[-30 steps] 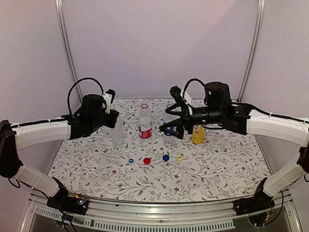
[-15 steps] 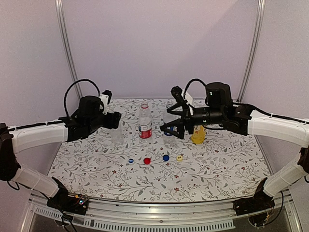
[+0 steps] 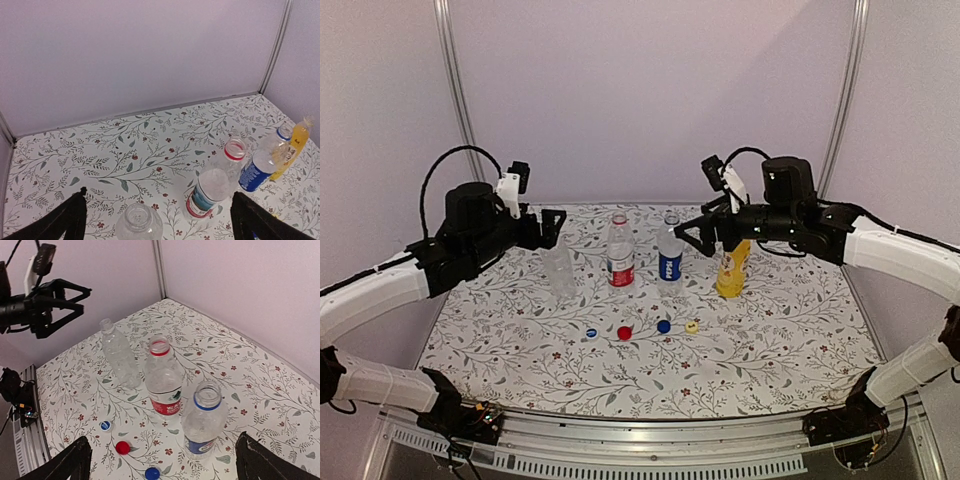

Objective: Unscrew the bottle caps
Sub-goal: Reset both arms

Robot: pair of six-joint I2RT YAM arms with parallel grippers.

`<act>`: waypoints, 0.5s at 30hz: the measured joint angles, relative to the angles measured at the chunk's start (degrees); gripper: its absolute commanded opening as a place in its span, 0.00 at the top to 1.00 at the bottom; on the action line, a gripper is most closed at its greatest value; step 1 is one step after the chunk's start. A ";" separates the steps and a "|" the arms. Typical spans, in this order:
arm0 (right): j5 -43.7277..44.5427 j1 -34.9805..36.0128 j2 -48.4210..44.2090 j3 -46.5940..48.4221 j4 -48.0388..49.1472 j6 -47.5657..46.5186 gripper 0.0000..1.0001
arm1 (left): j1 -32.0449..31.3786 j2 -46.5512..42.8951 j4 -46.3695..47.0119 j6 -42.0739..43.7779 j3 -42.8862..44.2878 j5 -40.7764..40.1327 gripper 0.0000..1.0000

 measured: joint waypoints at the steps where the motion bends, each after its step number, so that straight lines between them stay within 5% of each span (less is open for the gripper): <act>1: 1.27 -1.86 -0.02 1.03 -1.14 1.51 0.01 | 0.17 -0.55 -0.61 -0.07 1.01 1.25 0.00; 15: 19.93 -14.05 -12.26 4.28 -8.31 9.75 0.01 | 8.26 -2.84 -6.82 -0.11 12.83 8.57 0.00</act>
